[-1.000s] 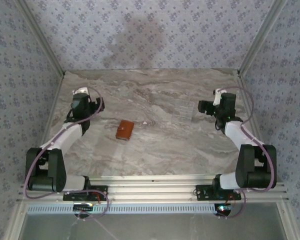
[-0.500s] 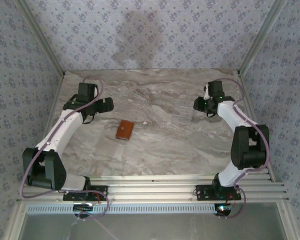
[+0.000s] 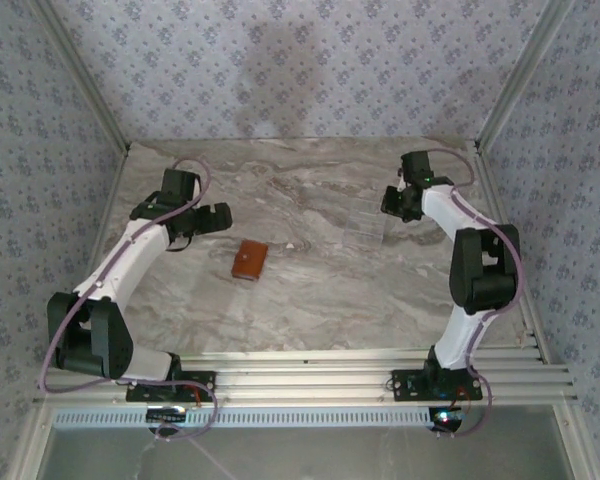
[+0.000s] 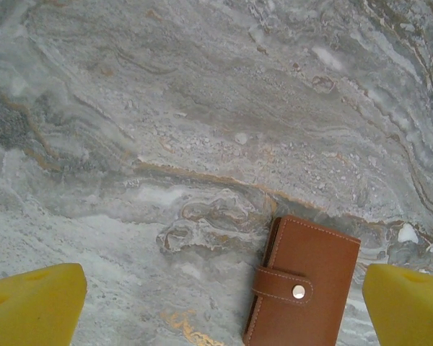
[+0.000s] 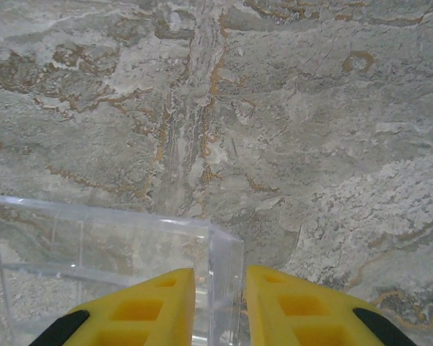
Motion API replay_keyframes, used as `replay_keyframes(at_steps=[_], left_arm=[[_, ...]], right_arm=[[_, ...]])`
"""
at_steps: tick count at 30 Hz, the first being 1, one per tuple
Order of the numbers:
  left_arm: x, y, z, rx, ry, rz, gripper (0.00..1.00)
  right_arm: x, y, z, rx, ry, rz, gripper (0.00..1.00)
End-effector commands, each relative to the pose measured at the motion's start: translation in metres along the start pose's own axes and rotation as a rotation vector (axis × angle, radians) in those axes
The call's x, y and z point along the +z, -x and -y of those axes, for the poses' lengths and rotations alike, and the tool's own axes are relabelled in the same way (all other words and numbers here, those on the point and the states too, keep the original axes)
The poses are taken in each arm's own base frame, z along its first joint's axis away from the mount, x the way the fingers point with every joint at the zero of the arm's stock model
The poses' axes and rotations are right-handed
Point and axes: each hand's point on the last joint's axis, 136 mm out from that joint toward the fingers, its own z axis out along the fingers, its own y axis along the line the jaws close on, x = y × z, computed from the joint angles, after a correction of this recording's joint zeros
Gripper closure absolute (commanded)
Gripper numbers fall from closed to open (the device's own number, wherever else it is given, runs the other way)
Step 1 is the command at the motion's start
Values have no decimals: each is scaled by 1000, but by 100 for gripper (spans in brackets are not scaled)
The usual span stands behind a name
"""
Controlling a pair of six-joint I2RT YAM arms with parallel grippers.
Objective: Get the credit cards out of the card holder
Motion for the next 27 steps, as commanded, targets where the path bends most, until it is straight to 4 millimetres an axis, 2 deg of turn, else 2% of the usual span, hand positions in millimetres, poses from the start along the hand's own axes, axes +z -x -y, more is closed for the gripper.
replay_keyframes(at_steps=[1, 16, 22, 27], left_arm=[[0, -6, 5, -13, -26, -21, 2], [5, -12, 7, -8, -31, -47, 1], [7, -14, 9, -4, -30, -56, 1], [8, -15, 9, -2, -23, -60, 1]], right_arm=[[5, 4, 1, 13, -22, -14, 75], [23, -1, 0, 13, -21, -46, 84], [20, 0, -2, 8, -34, -39, 90], [12, 3, -13, -17, -48, -23, 94]])
